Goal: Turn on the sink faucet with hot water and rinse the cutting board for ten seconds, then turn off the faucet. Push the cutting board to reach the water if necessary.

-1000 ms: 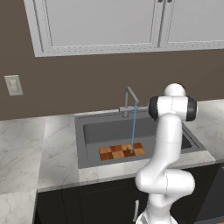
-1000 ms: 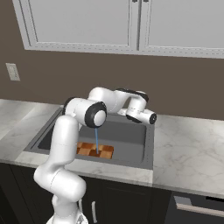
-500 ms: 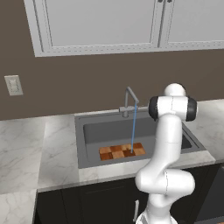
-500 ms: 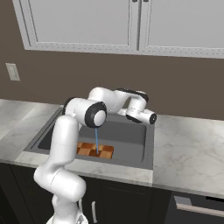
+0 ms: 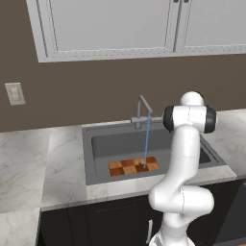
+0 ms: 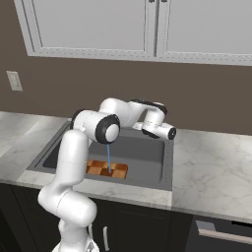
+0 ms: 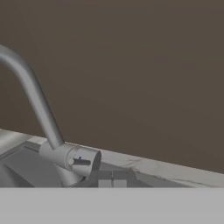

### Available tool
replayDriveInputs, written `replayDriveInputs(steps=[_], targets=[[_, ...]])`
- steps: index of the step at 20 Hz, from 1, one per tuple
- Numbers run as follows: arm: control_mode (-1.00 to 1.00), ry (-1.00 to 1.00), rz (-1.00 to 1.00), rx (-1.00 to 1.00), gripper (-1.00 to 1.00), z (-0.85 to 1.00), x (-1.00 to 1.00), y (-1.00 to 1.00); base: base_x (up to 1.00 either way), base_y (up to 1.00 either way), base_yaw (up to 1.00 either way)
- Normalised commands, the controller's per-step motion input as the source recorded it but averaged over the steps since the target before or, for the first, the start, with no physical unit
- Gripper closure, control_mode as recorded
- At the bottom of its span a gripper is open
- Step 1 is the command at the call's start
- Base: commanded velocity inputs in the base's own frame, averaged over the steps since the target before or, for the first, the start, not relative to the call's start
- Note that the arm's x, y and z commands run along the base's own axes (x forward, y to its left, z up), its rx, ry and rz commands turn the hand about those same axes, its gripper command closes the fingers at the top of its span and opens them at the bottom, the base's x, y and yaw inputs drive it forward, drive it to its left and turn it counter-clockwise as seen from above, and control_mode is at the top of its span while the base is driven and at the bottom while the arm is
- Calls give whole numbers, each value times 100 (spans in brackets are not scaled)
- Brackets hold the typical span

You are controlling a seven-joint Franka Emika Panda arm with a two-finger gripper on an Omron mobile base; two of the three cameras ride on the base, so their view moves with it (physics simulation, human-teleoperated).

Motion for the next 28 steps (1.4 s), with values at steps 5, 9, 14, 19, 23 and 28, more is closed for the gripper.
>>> replayDriveInputs(steps=[5,9,14,19,23,28], targets=[[-100,0,0,0,100,0,0,0,0,0,0],[-100,0,0,0,100,0,0,0,0,0,0],[-100,0,0,0,100,0,0,0,0,0,0],[-100,0,0,0,100,0,0,0,0,0,0],[-100,0,0,0,100,0,0,0,0,0,0],[-100,0,0,0,100,0,0,0,0,0,0]])
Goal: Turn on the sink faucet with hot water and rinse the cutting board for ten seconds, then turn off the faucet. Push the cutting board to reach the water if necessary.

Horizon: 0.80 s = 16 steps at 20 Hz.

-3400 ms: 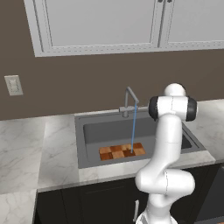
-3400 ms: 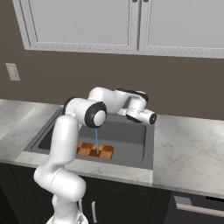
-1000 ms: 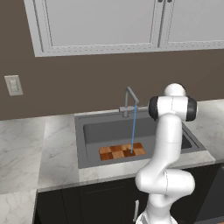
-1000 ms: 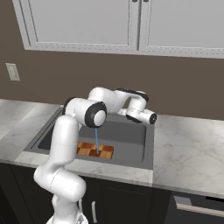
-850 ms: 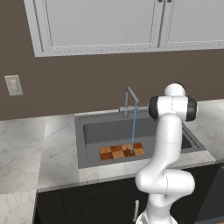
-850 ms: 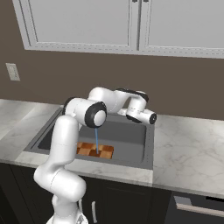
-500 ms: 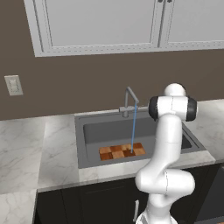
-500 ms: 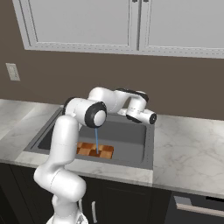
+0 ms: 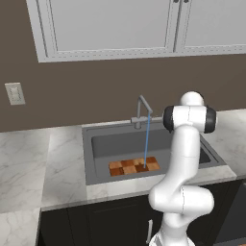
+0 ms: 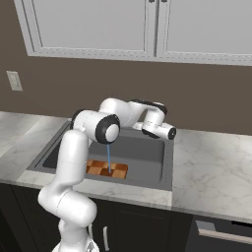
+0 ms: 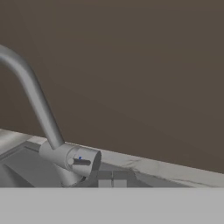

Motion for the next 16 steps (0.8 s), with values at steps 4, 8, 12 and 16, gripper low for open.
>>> replayDriveInputs(steps=[4,8,12,16], targets=[[-100,0,0,0,100,0,0,0,0,0,0],[-100,0,0,0,100,0,0,0,0,0,0],[-100,0,0,0,100,0,0,0,0,0,0],[-100,0,0,0,100,0,0,0,0,0,0]])
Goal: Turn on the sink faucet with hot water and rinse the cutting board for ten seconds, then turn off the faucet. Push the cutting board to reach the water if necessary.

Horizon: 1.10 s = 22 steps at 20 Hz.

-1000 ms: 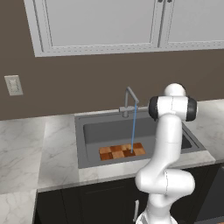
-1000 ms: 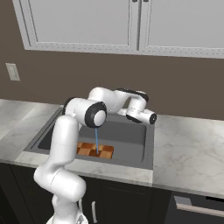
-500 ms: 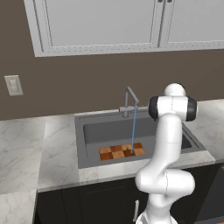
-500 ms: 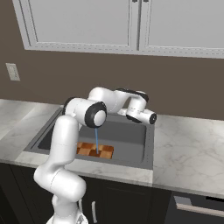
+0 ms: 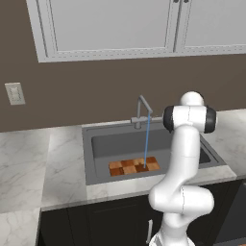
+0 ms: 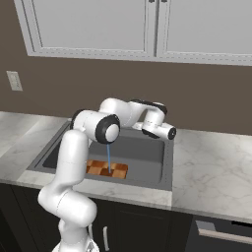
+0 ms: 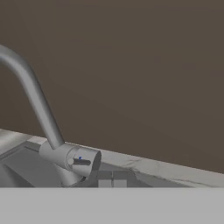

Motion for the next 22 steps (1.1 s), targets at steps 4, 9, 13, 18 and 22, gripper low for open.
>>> replayDriveInputs(steps=[4,9,13,18,22], targets=[[-100,0,0,0,100,0,0,0,0,0,0],[-100,0,0,0,100,0,0,0,0,0,0],[-100,0,0,0,100,0,0,0,0,0,0],[-100,0,0,0,100,0,0,0,0,0,0],[-100,0,0,0,100,0,0,0,0,0,0]])
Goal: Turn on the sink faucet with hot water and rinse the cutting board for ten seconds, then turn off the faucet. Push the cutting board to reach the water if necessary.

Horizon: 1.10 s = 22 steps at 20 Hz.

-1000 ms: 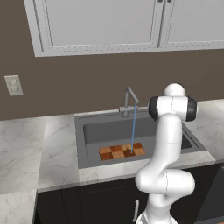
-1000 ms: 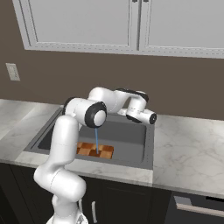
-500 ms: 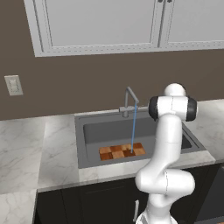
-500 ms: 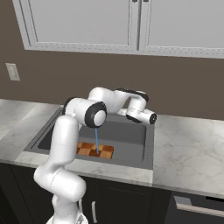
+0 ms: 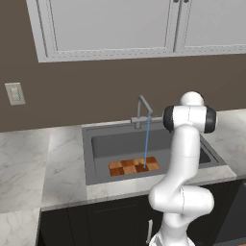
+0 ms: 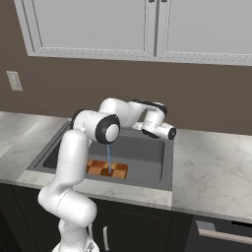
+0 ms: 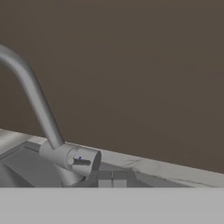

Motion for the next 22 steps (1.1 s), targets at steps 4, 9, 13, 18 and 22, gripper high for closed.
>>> replayDriveInputs(steps=[4,9,13,18,22], targets=[[-100,0,0,0,100,0,0,0,0,0,0],[-100,0,0,0,100,0,0,0,0,0,0],[-100,0,0,0,100,0,0,0,0,0,0],[-100,0,0,0,100,0,0,0,0,0,0],[-100,0,0,0,100,0,0,0,0,0,0]])
